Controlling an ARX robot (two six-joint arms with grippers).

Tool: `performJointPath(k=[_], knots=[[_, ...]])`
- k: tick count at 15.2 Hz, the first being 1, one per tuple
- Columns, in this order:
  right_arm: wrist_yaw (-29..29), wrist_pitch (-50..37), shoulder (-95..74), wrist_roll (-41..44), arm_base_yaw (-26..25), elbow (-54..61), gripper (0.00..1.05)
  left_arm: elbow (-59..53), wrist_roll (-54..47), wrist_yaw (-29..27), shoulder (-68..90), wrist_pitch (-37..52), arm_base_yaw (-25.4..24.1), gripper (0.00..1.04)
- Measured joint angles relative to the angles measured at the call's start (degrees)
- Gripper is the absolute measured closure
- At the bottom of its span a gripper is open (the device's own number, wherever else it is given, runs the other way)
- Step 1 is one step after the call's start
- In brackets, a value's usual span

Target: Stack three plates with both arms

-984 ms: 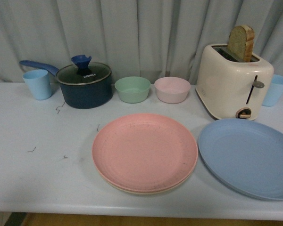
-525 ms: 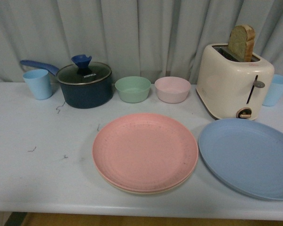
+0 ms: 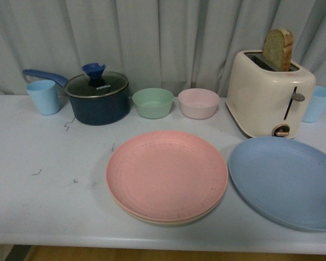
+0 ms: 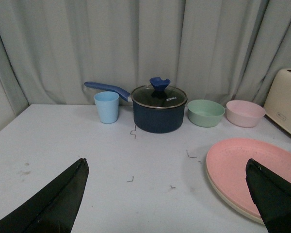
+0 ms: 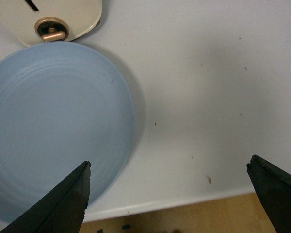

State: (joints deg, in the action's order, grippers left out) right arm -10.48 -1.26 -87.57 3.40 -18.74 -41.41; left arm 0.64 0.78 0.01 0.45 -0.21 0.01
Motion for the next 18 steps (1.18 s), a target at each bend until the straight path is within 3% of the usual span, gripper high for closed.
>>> performJointPath(k=[7,13,18], knots=[[3.89,-2.73,-27.85,1.18,5.88,-20.22,0.06,0.0,0.0,0.0,0.0,0.0,0.0,0.07],[7.32,-3.37,-38.69,0.46,9.49,-25.42,0.08,0.0,-0.02,0.0,0.0,0.0,0.0,0.07],[8.98,-5.09,-38.73,-0.42,10.12,-24.72,0.62,0.0,0.0,0.0,0.0,0.0,0.0,0.07]])
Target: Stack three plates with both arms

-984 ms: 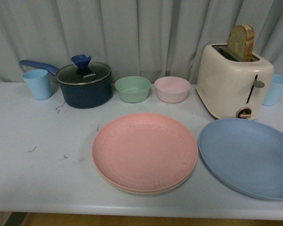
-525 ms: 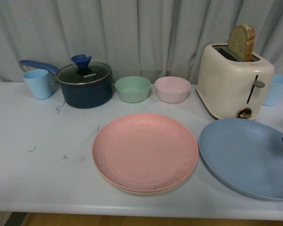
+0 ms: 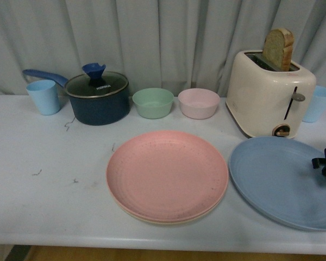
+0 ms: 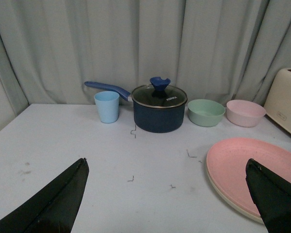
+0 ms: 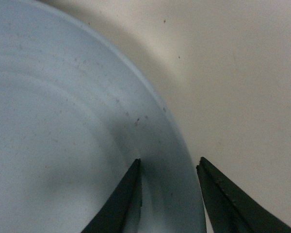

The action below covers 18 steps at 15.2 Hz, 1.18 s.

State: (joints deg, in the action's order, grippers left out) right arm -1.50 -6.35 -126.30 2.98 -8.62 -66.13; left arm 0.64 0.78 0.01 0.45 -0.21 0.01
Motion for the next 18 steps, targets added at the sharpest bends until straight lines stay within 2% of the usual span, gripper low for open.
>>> performJointPath(k=[3,4,5,8,11,14,16,18], knots=[[-0.74,-2.01,5.01,-0.66,-1.38,6.54,0.91,0.0,0.0,-0.02,0.0,0.0,0.0,0.07],[-3.04,-2.21,9.22,-1.18,-2.38,9.84,0.99,0.0,-0.02,0.0,0.0,0.02,0.0,0.07],[-3.43,-2.95,13.68,-1.75,-2.78,12.63,1.02,0.0,0.0,0.0,0.0,0.02,0.0,0.07],[-3.02,0.0,30.47,0.31,-2.62,20.94,1.02,0.0,-0.02,0.0,0.0,0.0,0.0,0.07],[-4.94,1.6,42.47,-1.81,3.45,20.28,1.02,0.0,0.0,0.0,0.02,0.0,0.0,0.07],[-5.33,-1.88,34.82,-7.52,14.47,13.84,1.02,0.0,0.0,0.0,0.0,0.02,0.0,0.07],[-4.94,-2.21,24.65,-12.68,18.88,8.72,1.02,0.0,-0.02,0.0,0.0,0.0,0.0,0.07],[-4.79,-2.99,18.18,-18.75,21.14,3.8,1.02,0.0,-0.02,0.0,0.0,0.02,0.0,0.07]])
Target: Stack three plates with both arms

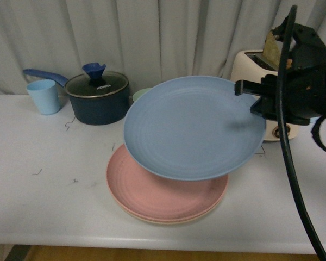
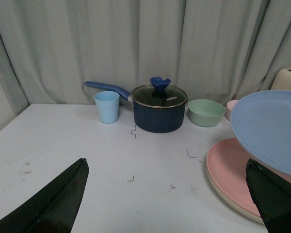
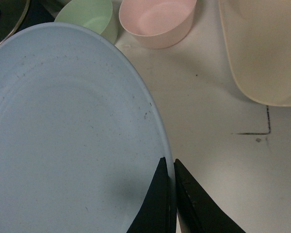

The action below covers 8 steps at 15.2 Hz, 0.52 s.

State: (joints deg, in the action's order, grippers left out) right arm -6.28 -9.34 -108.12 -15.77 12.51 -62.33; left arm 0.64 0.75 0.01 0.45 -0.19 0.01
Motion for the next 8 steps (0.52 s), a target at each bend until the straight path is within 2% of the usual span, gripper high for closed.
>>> performJointPath(k=[3,8], knots=[[0.33,0.17,-4.87,-5.33,2.6,-3.43,1.02,0.0,0.02,0.0,0.0,-0.02,0.0,0.07],[1.57,0.79,-11.63,-8.0,4.35,-4.5,1.02,0.0,0.02,0.0,0.0,-0.02,0.0,0.07]])
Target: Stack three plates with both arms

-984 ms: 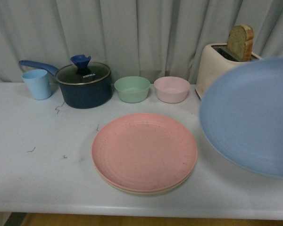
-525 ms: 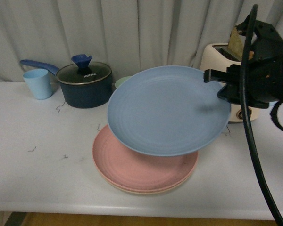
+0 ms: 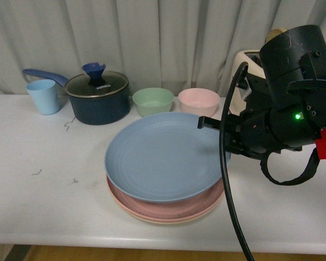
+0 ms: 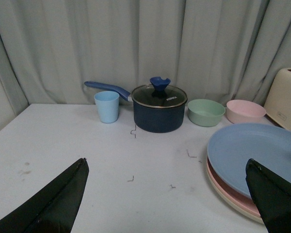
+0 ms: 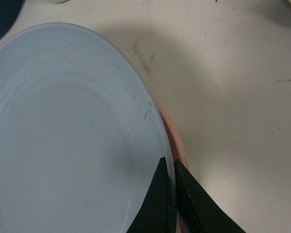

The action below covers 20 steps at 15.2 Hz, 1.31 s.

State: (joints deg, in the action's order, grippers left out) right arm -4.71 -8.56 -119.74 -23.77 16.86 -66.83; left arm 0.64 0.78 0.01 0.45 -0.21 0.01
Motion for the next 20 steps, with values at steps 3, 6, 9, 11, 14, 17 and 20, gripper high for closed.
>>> performJointPath(k=[3,6,9,11,14,17,20], knots=[[0.37,0.07,-1.42,-1.22,0.11,-0.31,1.02,0.0,0.0,0.0,0.0,0.02,0.0,0.07],[-1.09,2.1,-1.95,-3.69,0.57,-0.28,1.02,0.0,0.0,0.0,0.0,0.02,0.0,0.07],[-1.79,1.05,-0.44,-5.84,0.72,1.97,0.8,0.0,0.0,0.0,0.0,0.0,0.0,0.07],[-1.86,-1.68,5.25,-6.99,0.55,6.08,0.59,0.0,0.0,0.0,0.02,0.02,0.0,0.07],[8.59,-27.36,13.35,-1.44,0.61,13.97,0.44,0.0,-0.02,0.04,0.0,0.02,0.0,0.07],[18.21,-55.71,19.5,18.43,-3.69,35.41,0.8,0.0,0.0,-0.02,0.0,-0.02,-0.04,0.07],[14.75,-59.19,31.87,22.6,-6.82,45.48,1.03,0.0,0.0,-0.04,0.0,0.0,-0.04,0.07]])
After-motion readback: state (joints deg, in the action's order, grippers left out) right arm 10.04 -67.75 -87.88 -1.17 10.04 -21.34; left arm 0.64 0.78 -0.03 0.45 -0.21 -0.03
